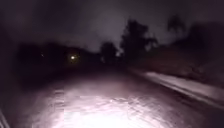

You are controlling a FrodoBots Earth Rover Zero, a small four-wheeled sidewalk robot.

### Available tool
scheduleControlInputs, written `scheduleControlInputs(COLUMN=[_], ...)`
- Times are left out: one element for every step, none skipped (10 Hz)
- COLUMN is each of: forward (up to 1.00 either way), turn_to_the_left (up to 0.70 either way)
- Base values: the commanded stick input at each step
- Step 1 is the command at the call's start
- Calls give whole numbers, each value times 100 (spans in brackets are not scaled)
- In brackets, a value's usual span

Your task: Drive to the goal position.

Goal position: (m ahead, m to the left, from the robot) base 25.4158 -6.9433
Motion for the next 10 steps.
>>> scheduleControlInputs(forward=[70, 70, 70, 70, 70, 70, 70, 70, 70, 70], turn_to_the_left=[0, 0, 0, 0, 0, 29, 35, 11, 0, 0])
